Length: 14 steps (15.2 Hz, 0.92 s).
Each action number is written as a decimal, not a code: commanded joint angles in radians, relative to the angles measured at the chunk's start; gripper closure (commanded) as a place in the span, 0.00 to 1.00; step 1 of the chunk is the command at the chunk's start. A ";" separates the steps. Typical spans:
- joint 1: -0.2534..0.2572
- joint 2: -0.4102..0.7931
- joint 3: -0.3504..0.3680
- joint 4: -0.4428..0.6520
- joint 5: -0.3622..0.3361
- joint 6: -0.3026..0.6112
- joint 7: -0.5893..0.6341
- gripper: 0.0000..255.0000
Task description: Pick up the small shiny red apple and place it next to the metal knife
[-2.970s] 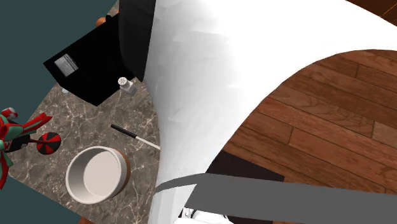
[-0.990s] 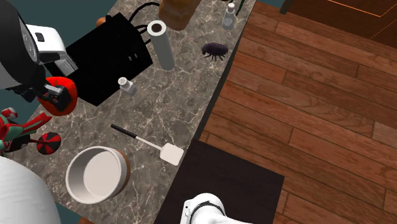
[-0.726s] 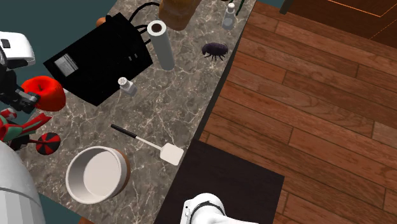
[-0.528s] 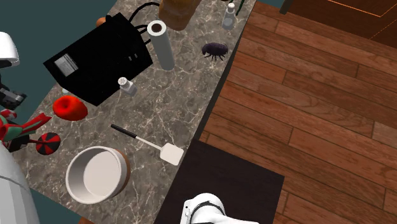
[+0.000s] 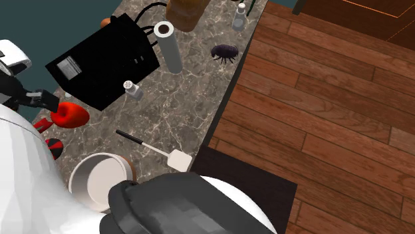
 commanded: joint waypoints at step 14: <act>0.140 0.272 -0.112 0.004 -0.572 0.205 -0.096 0.00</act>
